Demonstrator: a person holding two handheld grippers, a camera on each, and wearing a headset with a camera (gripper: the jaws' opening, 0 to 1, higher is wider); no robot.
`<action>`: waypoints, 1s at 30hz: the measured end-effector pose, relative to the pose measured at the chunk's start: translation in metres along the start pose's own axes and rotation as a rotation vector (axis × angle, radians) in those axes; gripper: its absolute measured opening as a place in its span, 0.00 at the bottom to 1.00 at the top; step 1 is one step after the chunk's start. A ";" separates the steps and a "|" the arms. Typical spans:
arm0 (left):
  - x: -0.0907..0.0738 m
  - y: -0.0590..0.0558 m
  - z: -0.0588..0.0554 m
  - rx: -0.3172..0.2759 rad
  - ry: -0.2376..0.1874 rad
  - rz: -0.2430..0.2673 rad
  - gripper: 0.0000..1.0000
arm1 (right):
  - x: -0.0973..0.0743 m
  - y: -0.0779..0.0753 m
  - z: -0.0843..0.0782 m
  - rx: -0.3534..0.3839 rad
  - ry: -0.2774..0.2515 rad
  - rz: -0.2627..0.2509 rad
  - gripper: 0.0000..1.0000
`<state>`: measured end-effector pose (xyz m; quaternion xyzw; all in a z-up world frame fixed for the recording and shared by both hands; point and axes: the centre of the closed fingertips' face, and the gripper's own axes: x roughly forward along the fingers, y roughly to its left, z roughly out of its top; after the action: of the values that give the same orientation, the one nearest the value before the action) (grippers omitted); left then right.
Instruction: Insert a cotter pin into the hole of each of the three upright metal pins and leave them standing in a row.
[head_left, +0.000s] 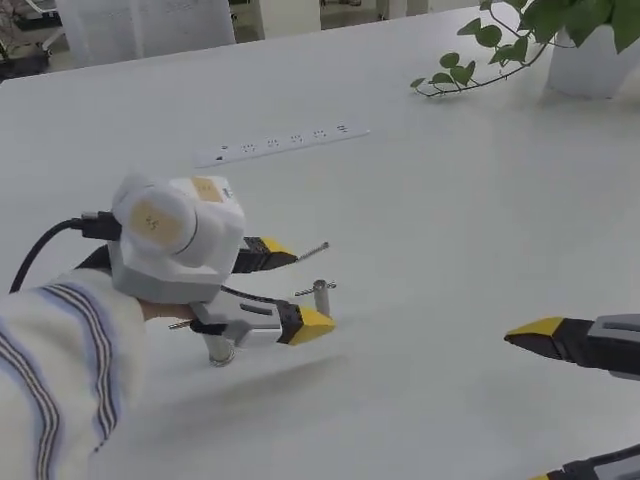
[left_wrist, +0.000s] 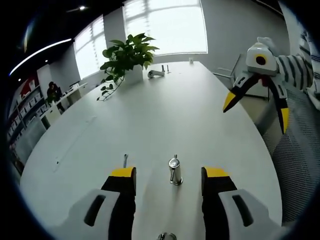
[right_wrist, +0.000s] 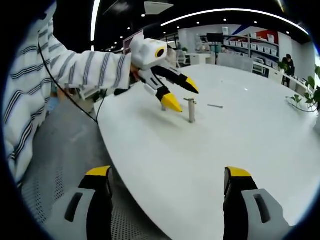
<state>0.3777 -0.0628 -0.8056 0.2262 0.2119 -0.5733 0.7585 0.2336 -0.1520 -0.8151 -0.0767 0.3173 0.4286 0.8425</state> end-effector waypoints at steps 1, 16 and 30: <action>-0.006 0.002 0.004 -0.001 -0.011 0.005 0.52 | 0.000 0.000 0.000 -0.001 -0.001 -0.001 0.93; -0.080 0.059 -0.008 -0.072 0.015 0.199 0.50 | 0.002 0.003 0.001 0.053 -0.032 -0.016 0.94; -0.132 0.101 -0.068 -0.225 0.088 0.452 0.53 | 0.006 0.009 0.001 0.097 -0.042 -0.015 0.93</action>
<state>0.4376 0.1036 -0.7737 0.2068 0.2511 -0.3514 0.8779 0.2289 -0.1421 -0.8166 -0.0291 0.3195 0.4078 0.8549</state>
